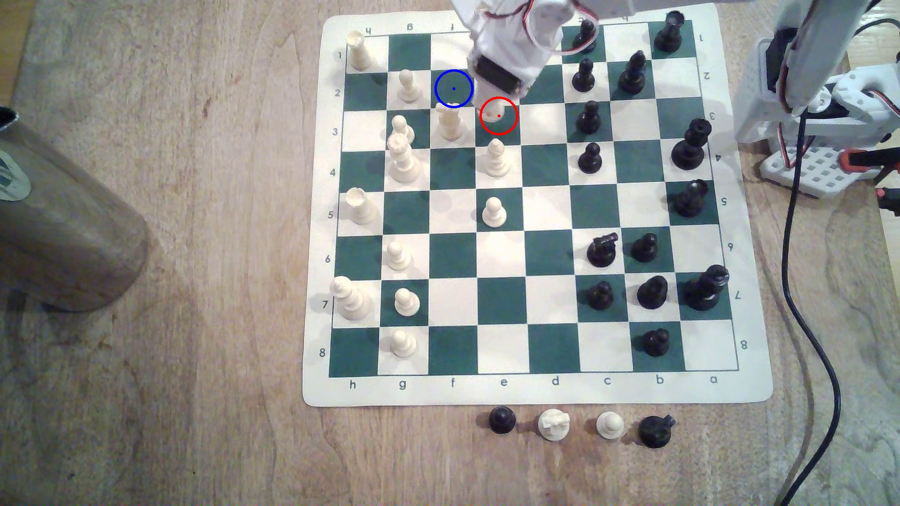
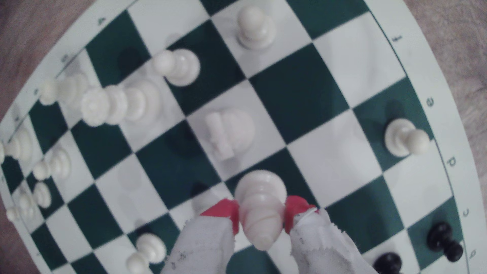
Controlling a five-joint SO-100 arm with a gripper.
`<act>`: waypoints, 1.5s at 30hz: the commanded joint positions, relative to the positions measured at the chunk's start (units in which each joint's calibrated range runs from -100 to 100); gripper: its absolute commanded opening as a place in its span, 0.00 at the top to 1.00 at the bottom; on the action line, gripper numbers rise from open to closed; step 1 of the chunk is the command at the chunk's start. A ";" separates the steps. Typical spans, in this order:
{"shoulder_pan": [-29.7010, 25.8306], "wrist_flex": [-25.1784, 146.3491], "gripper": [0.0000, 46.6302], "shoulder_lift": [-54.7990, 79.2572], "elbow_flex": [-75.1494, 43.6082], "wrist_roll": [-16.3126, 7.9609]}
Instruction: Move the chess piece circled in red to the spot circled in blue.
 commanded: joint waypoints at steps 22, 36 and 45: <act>4.75 -0.71 0.99 13.57 -21.92 0.98; 5.61 -1.78 0.99 18.07 -23.83 1.71; 6.08 -2.27 0.98 18.66 -24.01 2.00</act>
